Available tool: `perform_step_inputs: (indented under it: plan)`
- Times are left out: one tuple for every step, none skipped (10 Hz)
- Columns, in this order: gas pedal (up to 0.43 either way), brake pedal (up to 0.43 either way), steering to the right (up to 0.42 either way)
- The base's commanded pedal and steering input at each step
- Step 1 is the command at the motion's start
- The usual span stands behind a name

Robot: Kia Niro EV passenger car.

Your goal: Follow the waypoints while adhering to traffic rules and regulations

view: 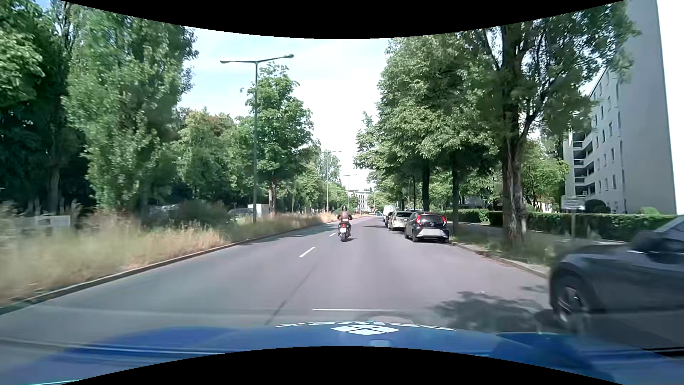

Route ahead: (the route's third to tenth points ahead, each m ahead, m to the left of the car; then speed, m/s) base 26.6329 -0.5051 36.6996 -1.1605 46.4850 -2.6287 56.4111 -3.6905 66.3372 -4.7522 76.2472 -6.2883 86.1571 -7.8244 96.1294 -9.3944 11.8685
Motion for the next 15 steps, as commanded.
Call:
perform_step_inputs:
  plan:
    - [0.157, 0.0, 0.01]
    - [0.157, 0.0, 0.009]
    - [0.157, 0.0, 0.009]
    - [0.157, 0.0, 0.008]
    - [0.157, 0.0, 0.007]
    - [0.157, 0.0, 0.007]
    - [0.157, 0.0, 0.007]
    - [0.157, 0.0, 0.007]
    - [0.157, 0.0, 0.007]
    - [0.157, 0.0, 0.007]
    - [0.157, 0.0, 0.008]
    - [0.157, 0.0, 0.007]
    - [0.157, 0.0, 0.007]
    - [0.157, 0.0, 0.007]
    - [0.157, 0.0, 0.008]
